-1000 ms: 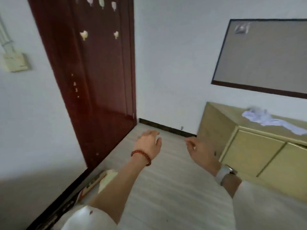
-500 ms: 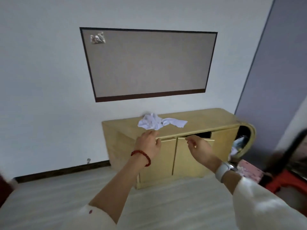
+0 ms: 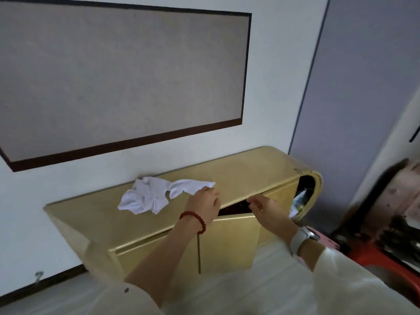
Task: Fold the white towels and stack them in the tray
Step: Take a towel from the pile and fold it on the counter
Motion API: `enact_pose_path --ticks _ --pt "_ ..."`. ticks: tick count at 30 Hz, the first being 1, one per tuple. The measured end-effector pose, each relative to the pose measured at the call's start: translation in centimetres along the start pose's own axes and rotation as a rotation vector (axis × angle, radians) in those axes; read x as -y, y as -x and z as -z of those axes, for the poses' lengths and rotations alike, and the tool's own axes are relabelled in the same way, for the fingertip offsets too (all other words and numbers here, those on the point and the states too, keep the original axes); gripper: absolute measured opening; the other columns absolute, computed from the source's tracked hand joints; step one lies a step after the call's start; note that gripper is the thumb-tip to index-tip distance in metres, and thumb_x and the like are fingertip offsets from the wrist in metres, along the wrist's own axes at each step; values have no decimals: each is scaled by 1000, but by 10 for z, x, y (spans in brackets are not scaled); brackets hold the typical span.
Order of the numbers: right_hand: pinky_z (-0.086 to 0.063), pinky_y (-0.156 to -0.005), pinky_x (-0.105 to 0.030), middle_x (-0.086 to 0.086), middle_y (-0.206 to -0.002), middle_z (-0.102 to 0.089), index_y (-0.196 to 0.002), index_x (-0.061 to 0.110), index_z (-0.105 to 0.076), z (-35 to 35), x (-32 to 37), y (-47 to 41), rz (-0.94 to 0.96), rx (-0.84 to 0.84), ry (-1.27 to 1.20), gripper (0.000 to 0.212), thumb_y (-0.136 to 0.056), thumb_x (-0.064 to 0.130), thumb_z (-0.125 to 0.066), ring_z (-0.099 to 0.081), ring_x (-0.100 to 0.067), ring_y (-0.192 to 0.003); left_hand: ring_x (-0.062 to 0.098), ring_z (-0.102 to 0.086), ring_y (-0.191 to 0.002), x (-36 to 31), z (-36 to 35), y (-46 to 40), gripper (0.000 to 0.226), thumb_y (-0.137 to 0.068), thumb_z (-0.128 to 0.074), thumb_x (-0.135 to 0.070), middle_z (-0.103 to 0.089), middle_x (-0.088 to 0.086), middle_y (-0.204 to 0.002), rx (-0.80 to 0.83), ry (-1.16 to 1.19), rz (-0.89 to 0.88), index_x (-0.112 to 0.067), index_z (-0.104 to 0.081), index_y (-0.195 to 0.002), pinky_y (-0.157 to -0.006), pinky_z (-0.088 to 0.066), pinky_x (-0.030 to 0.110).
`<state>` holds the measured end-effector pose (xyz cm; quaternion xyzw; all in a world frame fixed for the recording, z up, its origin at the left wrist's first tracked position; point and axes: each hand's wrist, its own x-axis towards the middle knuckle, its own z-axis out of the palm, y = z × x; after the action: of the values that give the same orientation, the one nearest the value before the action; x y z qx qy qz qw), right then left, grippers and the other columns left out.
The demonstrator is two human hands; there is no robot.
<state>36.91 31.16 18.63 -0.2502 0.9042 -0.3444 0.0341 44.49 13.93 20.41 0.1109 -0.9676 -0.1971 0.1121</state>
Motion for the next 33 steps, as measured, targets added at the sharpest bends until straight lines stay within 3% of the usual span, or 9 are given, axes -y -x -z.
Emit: enact_pose_path --ticks 3,8,15,21,26,28,30,31,33 --pt "-45 -70 -28 -8 -95 -70 -108 12 -63 -10 -42 -68 9 86 24 25 -91 11 -44 -63 -24 -84 25 -58 -97 17 -47 -64 26 -94 -42 -20 -61 6 -108 14 69 101 -9 -60 -108 -81 -44 34" --pt "-40 -69 -26 -8 -97 -69 -107 12 -62 -37 -96 -171 35 270 57 24 -92 10 -44 -59 -20 -81 22 -54 -112 49 -115 -139 32 -93 -47 -23 -57 5 -125 108 185 376 -14 -56 -122 -97 -41 31" --pt "-41 -86 -27 -9 -114 -63 -115 11 -58 -117 -143 -287 75 513 105 28 -92 9 -43 -58 -25 -105 21 -47 -119 106 -185 -202 34 -92 -47 -21 -50 5 -130 153 188 587 -15 -51 -126 -99 -37 29" --pt "-43 -87 -35 -5 -130 -45 -132 21 -41 -184 -154 -376 75 660 225 44 -88 12 -42 -50 -24 -110 21 -30 -129 156 -236 -269 46 -90 -49 -31 -32 2 -142 140 55 624 -21 -40 -134 -103 -33 31" --pt "-37 -100 -40 -3 -138 -30 -142 26 -25 -228 -153 -428 190 802 356 58 -86 27 -38 -34 -25 -125 24 -2 -143 184 -273 -305 63 -88 -46 -50 -8 3 -154 382 -139 647 -26 -24 -141 -110 -15 44" --pt "-38 -97 -36 -4 -136 -36 -137 22 -37 -244 -161 -441 221 786 352 61 -80 41 -29 -37 -26 -121 27 -23 -137 194 -279 -314 52 -81 -57 -49 -33 7 -145 317 -186 649 -27 -47 -127 -104 -27 50" --pt "-39 -89 -32 -8 -127 -45 -124 15 -53 -257 -165 -452 191 749 260 48 -86 35 -30 -45 -28 -114 28 -55 -106 205 -282 -321 21 -68 -64 -41 -63 2 -106 143 -207 625 -27 -66 -84 -91 -36 47" --pt "-39 -86 -32 -9 -123 -49 -118 12 -57 -263 -165 -458 176 731 213 36 -92 27 -37 -48 -28 -110 24 -61 -92 209 -276 -326 15 -70 -56 -38 -65 -4 -90 75 -195 635 -27 -65 -69 -89 -31 43" --pt "-41 -81 -33 -11 -110 -56 -106 7 -61 -267 -155 -472 184 694 136 27 -93 21 -42 -53 -29 -101 19 -62 -86 217 -265 -338 29 -81 -42 -32 -66 -8 -81 72 -145 692 -24 -66 -67 -87 -23 37"
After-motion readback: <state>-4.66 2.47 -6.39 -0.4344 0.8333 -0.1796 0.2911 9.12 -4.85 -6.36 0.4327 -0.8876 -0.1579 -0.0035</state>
